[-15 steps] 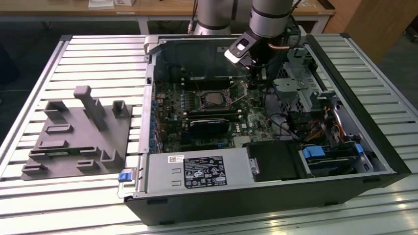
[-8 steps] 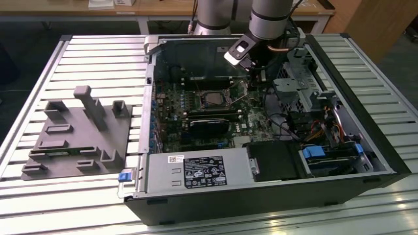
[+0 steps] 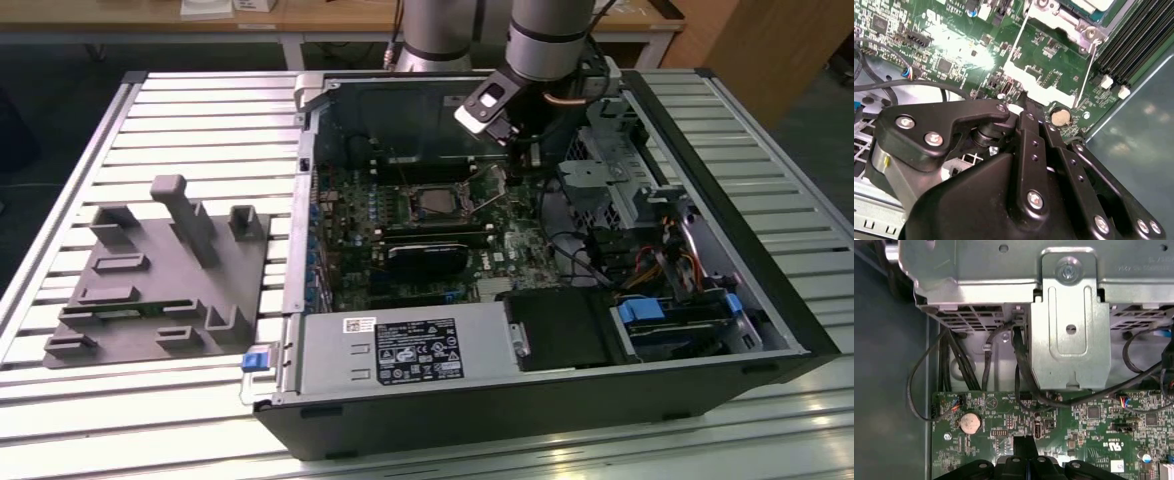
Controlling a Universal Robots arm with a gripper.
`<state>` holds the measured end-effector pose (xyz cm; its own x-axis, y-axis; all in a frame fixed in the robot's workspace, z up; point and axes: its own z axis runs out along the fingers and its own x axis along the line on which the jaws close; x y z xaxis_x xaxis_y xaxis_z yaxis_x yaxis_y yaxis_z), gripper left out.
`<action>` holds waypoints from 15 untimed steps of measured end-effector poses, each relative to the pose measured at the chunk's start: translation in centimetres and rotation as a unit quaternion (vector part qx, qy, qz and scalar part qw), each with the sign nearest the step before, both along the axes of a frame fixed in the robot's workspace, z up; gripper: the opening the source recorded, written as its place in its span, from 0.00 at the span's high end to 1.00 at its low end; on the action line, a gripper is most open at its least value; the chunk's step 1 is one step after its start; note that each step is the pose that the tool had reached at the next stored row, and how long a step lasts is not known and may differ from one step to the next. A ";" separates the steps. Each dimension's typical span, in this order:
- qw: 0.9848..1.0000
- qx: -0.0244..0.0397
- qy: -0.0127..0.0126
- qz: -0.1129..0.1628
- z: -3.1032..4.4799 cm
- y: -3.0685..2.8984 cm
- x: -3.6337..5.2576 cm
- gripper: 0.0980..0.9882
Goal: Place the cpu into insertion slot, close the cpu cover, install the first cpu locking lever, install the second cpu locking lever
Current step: 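Close the cpu cover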
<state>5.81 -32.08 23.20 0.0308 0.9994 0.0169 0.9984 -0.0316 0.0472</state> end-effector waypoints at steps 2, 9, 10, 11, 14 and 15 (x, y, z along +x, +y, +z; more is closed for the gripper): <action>1.000 0.000 0.000 0.000 0.00 0.00 -0.39 0.99; 1.000 0.000 0.000 0.000 0.00 0.00 -2.27 0.99; 1.000 0.000 0.000 0.000 0.00 0.00 -2.56 0.99; 1.000 0.000 0.000 0.000 0.00 -0.01 -2.79 0.99; 1.000 0.002 0.000 0.000 0.00 0.00 -3.48 0.99; 1.000 0.002 0.000 0.000 0.00 0.00 -3.75 0.99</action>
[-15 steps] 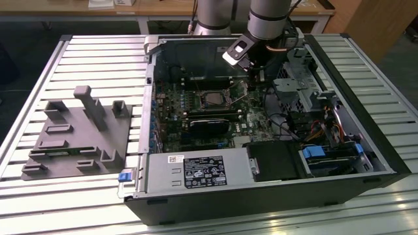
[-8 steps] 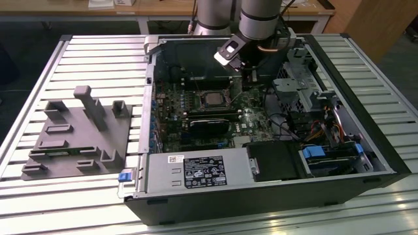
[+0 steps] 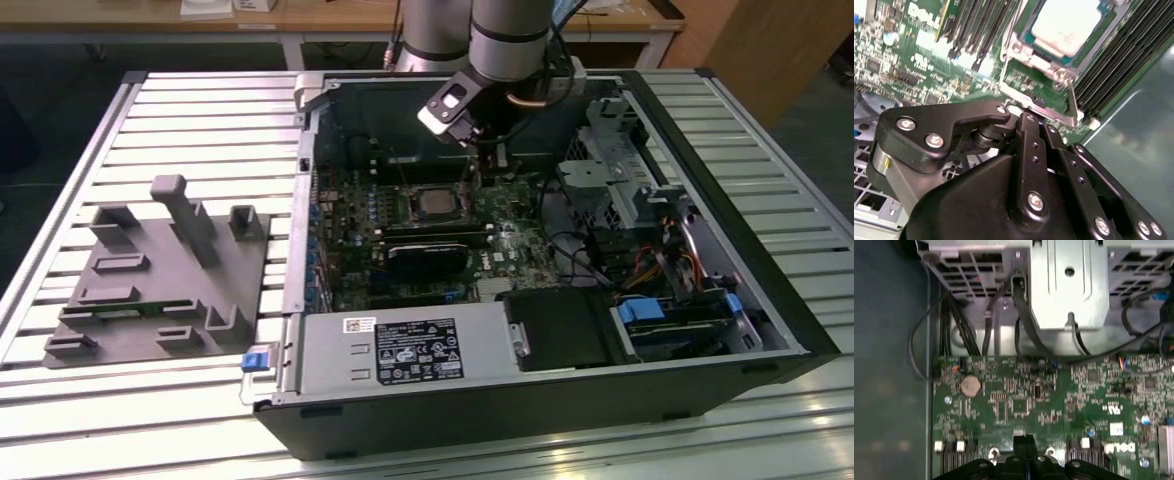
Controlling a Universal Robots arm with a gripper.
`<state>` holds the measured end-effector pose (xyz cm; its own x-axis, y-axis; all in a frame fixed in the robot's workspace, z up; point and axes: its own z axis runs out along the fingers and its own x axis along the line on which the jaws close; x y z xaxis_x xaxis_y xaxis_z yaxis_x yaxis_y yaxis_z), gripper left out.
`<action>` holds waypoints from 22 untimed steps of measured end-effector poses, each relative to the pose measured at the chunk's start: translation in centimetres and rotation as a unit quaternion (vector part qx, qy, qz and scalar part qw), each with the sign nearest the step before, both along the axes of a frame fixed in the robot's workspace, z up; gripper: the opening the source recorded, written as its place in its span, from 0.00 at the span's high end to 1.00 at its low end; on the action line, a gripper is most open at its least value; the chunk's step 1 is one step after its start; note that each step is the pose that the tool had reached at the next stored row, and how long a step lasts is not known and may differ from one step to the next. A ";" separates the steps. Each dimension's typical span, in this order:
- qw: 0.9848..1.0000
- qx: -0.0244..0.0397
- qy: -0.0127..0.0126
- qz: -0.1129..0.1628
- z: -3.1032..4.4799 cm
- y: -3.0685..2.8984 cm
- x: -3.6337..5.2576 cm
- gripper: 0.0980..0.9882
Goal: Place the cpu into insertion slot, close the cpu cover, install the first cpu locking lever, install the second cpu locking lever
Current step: 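Close the cpu cover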
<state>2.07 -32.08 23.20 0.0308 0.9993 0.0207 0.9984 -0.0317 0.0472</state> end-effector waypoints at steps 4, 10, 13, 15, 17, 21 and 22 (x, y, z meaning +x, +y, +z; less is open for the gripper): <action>1.000 0.000 0.000 0.000 -0.02 0.00 -1.12 0.99; 1.000 0.000 0.000 0.000 -0.07 0.00 -2.46 0.99; 1.000 0.000 0.000 0.000 -0.07 0.00 -2.52 0.99; 1.000 0.000 0.000 0.000 -0.07 0.00 -2.53 0.99; 1.000 0.001 0.004 0.000 -0.13 0.01 -2.53 0.99; 1.000 0.000 0.028 0.000 -0.17 0.00 -2.52 0.99; 1.000 0.000 0.029 0.000 -0.17 0.00 -2.52 0.99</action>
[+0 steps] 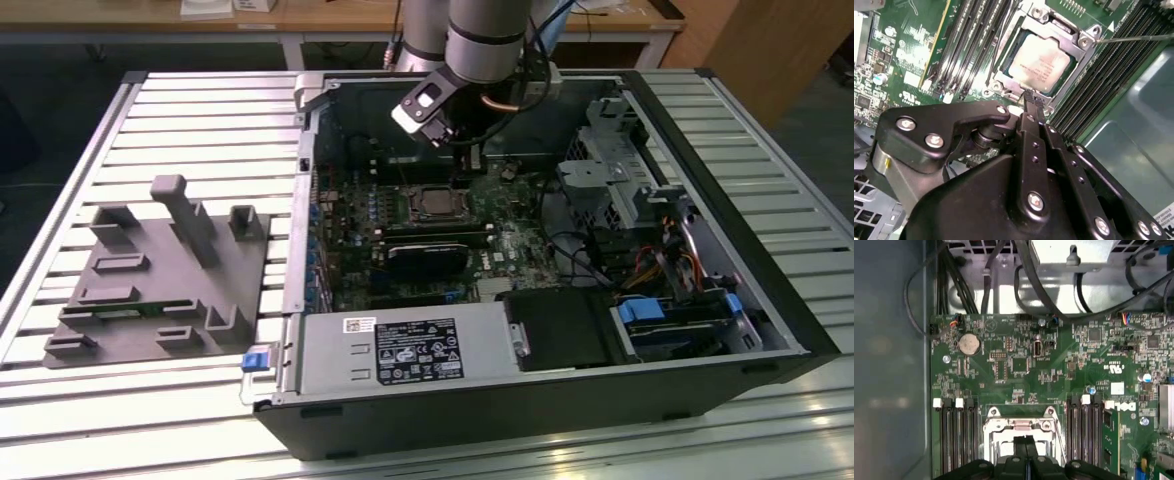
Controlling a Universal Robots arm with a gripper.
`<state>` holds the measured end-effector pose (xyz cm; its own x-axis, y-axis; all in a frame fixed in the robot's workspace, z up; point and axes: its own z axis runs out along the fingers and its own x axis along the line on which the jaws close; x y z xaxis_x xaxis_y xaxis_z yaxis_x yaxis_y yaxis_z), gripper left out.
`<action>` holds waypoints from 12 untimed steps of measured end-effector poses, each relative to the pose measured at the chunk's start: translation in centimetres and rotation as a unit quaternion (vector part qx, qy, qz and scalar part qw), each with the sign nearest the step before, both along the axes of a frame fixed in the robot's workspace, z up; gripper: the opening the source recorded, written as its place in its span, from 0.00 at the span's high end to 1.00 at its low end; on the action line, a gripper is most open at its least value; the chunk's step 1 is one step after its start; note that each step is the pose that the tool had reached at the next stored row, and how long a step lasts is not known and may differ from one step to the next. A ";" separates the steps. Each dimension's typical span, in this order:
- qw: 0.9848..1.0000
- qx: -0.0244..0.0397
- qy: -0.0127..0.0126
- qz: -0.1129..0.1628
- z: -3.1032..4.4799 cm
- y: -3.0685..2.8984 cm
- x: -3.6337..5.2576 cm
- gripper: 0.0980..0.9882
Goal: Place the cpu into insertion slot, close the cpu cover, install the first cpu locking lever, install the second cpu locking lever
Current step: 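Close the cpu cover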
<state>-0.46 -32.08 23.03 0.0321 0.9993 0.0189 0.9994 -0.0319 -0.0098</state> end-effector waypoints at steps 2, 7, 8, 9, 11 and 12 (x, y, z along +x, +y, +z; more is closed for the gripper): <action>1.000 0.000 0.000 0.000 0.00 0.00 0.00 0.99; 1.000 0.000 -0.002 0.000 -0.22 0.00 -0.51 0.99; 1.000 0.000 -0.003 0.000 -0.29 0.00 -0.68 0.99; 1.000 0.000 -0.004 0.000 -0.38 -0.01 -0.89 0.99; 1.000 0.001 -0.006 0.000 -0.54 -0.02 -1.26 0.99; 1.000 0.001 -0.007 0.000 -0.62 -0.02 -1.44 0.99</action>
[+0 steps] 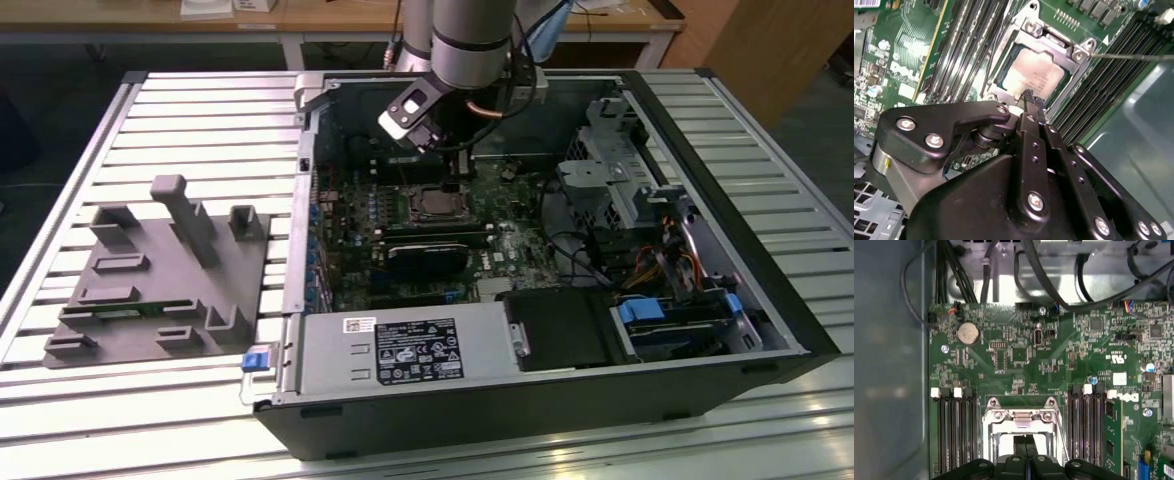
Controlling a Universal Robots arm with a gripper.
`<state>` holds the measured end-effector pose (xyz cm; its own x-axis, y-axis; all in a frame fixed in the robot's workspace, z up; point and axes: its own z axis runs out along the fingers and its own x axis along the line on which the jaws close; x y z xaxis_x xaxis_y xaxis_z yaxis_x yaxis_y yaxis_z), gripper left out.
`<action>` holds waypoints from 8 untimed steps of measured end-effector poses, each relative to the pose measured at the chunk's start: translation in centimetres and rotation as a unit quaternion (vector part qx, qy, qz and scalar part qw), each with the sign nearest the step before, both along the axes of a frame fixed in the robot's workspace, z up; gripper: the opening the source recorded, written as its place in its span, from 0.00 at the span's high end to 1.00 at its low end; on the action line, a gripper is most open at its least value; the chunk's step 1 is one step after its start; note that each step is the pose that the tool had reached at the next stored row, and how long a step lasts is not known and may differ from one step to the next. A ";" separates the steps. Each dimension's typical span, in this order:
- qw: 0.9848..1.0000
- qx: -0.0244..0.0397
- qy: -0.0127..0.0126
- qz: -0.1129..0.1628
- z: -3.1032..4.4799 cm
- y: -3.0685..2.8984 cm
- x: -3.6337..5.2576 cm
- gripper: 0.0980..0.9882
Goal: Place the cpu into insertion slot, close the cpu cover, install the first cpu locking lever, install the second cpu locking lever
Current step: 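Close the cpu cover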
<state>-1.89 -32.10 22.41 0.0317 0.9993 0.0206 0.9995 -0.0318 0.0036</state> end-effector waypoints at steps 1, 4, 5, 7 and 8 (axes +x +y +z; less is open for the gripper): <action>1.000 0.000 -0.001 0.000 -0.07 0.00 -0.17 0.99; 1.000 0.000 -0.003 0.000 -0.22 -0.01 -0.65 0.99; 1.000 0.000 -0.003 0.000 -0.26 -0.01 -0.80 0.99; 1.000 0.000 -0.004 0.000 -0.29 0.00 -0.96 0.99; 1.000 0.000 -0.004 0.000 -0.30 0.00 -0.96 0.99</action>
